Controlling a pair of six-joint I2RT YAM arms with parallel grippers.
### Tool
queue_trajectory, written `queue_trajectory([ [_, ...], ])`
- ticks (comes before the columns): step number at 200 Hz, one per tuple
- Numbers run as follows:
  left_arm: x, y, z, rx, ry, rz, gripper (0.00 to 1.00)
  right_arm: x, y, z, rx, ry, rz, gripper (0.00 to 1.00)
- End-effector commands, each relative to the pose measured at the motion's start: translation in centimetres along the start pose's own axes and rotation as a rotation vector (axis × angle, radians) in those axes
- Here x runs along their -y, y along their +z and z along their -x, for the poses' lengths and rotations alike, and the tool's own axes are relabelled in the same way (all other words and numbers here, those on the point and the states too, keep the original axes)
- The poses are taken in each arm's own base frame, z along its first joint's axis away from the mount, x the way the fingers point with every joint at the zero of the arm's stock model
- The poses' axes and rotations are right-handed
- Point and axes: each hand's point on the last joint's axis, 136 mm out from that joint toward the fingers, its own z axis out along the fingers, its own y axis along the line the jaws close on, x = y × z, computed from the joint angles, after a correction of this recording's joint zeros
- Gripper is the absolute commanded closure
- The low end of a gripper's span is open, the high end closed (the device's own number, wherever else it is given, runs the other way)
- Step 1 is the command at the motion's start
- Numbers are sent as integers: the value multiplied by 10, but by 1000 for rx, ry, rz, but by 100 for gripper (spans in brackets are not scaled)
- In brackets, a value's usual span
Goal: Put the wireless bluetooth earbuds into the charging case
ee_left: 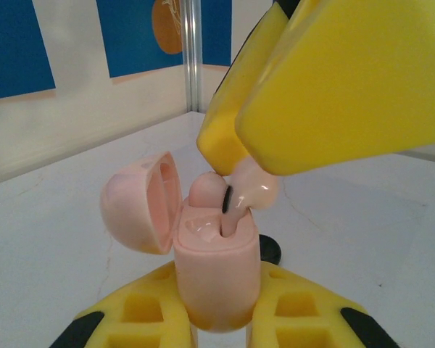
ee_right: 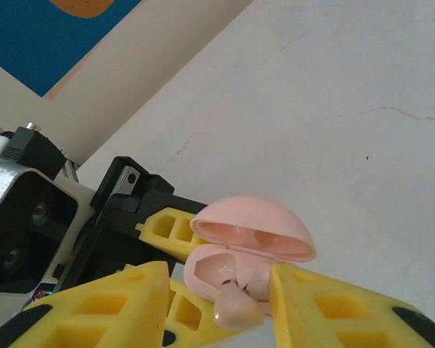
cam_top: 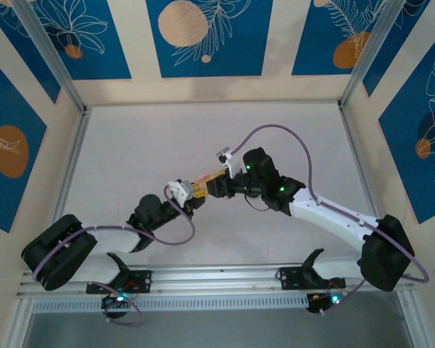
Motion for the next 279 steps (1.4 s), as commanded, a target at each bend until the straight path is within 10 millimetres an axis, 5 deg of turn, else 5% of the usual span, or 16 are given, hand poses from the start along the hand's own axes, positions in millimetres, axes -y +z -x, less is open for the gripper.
queue_trajectory([
  [1, 7, 0, 28, 86, 30, -27, 90, 5, -4, -3, -8, -7, -30, 58],
  [127, 8, -2, 27, 65, 47, -31, 90, -15, -33, 13, 21, 43, 138, 54],
  [279, 9, -4, 29, 60, 60, -33, 90, -20, -15, 1, -82, 164, 313, 65],
])
